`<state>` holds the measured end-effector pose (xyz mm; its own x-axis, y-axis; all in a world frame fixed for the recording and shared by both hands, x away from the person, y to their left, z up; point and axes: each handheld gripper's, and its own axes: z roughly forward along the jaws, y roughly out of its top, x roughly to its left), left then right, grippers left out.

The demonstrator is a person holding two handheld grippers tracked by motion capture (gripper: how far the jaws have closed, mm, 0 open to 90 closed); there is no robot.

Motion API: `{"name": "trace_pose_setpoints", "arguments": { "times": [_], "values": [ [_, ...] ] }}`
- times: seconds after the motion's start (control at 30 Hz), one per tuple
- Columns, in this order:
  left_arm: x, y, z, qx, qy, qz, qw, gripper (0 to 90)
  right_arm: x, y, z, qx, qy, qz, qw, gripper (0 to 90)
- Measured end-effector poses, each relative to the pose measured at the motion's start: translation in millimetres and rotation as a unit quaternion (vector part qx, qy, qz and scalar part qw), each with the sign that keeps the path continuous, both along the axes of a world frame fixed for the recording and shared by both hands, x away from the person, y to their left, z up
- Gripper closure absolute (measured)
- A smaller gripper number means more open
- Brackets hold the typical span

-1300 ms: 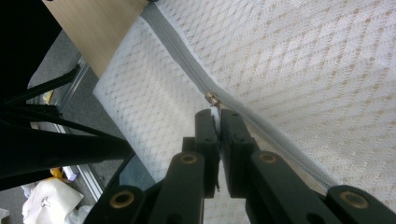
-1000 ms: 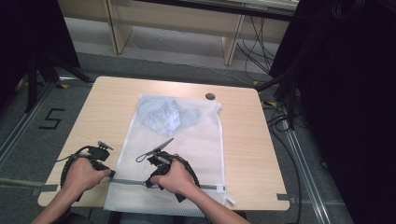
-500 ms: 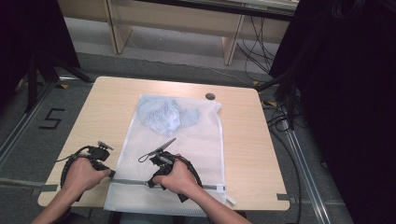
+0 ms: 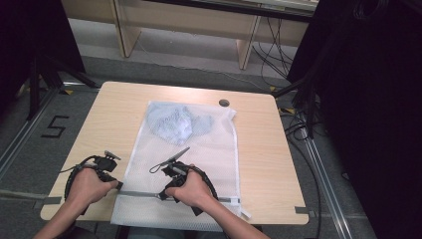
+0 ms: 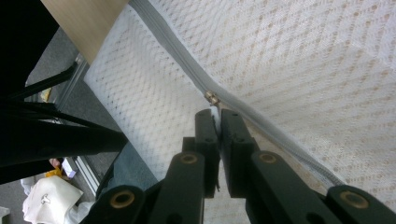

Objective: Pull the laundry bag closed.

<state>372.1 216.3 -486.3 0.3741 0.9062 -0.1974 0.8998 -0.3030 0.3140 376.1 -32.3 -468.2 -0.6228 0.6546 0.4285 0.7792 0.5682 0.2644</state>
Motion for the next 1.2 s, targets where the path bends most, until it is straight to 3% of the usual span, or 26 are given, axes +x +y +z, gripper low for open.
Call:
{"name": "trace_pose_setpoints", "arguments": {
  "times": [0.2, 0.37, 0.4, 0.63, 0.7, 0.8, 0.83, 0.9, 1.03, 1.07, 1.13, 1.2],
  "values": [
    [-0.1, -0.2, 0.0, 0.000, 0.000, 0.001, 1.0000, 89.8, 0.0, -3.0, 0.6, -0.007, 0.004, -0.001, 1.0000, 87.0],
    [-0.1, -0.1, 0.0, 0.000, 0.000, 0.000, 1.0000, 89.8, -0.2, -5.1, -0.8, -0.006, -0.007, 0.002, 1.0000, 87.0],
    [0.0, -0.1, 0.0, 0.000, 0.000, 0.000, 1.0000, 89.8, -0.6, -4.8, 0.8, -0.005, 0.003, -0.004, 1.0000, 87.0],
    [-0.1, 0.0, 0.0, 0.000, 0.000, 0.000, 1.0000, 89.8, 0.1, -7.4, 1.6, -0.002, 0.004, 0.000, 1.0000, 87.0],
    [0.0, 0.0, 0.0, 0.000, 0.000, 0.000, 1.0000, 89.8, 0.9, -8.7, 0.6, -0.011, 0.002, -0.003, 0.9999, 87.0],
    [-0.2, 0.1, 0.0, 0.000, 0.000, 0.000, 1.0000, 89.8, 0.3, -10.2, 1.2, 0.000, 0.003, 0.001, 1.0000, 87.0],
    [0.0, 0.2, 0.0, 0.000, 0.000, -0.001, 1.0000, 89.8, 1.0, -11.6, 0.0, -0.010, -0.001, 0.000, 1.0000, 87.0],
    [0.0, 0.0, 0.0, 0.000, 0.000, 0.000, 1.0000, 89.8, 0.5, -12.4, 1.3, 0.002, 0.009, -0.001, 1.0000, 87.0],
    [-0.2, -0.1, 0.0, 0.000, 0.000, 0.000, 1.0000, 89.8, 0.4, -13.5, 1.9, -0.011, 0.005, -0.007, 0.9999, 87.0],
    [-0.2, -0.1, 0.0, 0.000, 0.000, 0.000, 1.0000, 89.9, 2.1, -15.6, 0.9, -0.004, -0.004, 0.003, 1.0000, 87.0],
    [-0.2, -0.2, 0.0, 0.000, 0.000, 0.000, 1.0000, 89.8, 0.4, -15.0, 2.3, -0.010, 0.008, -0.011, 0.9999, 87.0],
    [-0.1, -0.2, -0.1, 0.000, 0.000, 0.000, 1.0000, 89.8, 1.7, -17.2, -0.5, -0.001, -0.006, 0.000, 1.0000, 87.0]
  ]
}}
